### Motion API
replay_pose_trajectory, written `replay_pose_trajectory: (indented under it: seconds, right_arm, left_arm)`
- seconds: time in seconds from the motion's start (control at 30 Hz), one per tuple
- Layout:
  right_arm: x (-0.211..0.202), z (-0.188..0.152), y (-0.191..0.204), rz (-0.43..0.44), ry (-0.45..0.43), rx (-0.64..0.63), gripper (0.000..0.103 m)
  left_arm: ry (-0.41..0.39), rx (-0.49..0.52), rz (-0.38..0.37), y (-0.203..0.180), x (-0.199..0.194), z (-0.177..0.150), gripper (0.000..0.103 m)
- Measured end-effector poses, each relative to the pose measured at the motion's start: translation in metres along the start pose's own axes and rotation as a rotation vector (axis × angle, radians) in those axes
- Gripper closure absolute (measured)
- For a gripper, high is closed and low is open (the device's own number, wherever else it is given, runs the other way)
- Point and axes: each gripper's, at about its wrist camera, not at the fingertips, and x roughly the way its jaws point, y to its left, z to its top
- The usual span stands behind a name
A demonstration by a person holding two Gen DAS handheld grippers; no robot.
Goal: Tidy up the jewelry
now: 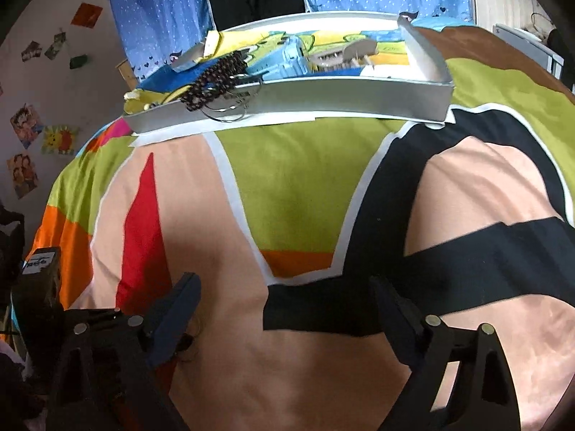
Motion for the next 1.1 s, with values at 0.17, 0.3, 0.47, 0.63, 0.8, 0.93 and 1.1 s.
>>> replay_pose_trajectory:
  seconds: [0.17, 0.3, 0.47, 0.63, 0.8, 0.93, 1.1]
  right_arm:
    - [0.005, 0.011, -0.004, 0.039, -0.041, 0.017, 0.013]
    - [0.008, 0.02, -0.003, 0.08, -0.093, 0.024, 0.018]
    - [0.011, 0.031, 0.0, 0.17, -0.178, 0.058, 0.038]
    - [0.006, 0.041, -0.004, 0.285, -0.273, 0.119, 0.054]
    - [0.002, 0.05, -0.013, 0.376, -0.321, 0.195, 0.065]
    - [0.004, 0.054, -0.016, 0.396, -0.32, 0.221, 0.066]
    - [0.005, 0.06, -0.02, 0.404, -0.326, 0.247, 0.069]
  left_arm:
    - [-0.007, -0.028, -0.005, 0.007, 0.003, 0.005, 0.102]
    - [-0.038, -0.053, -0.005, 0.014, 0.0, 0.009, 0.103]
    - [-0.107, -0.091, 0.004, 0.024, -0.008, 0.02, 0.103]
    - [-0.171, -0.122, 0.011, 0.036, -0.017, 0.029, 0.103]
    - [-0.168, -0.161, -0.036, 0.05, -0.017, 0.032, 0.103]
    - [-0.144, -0.152, -0.154, 0.051, -0.025, 0.03, 0.103]
    - [-0.08, -0.129, -0.169, 0.046, -0.026, 0.021, 0.103]
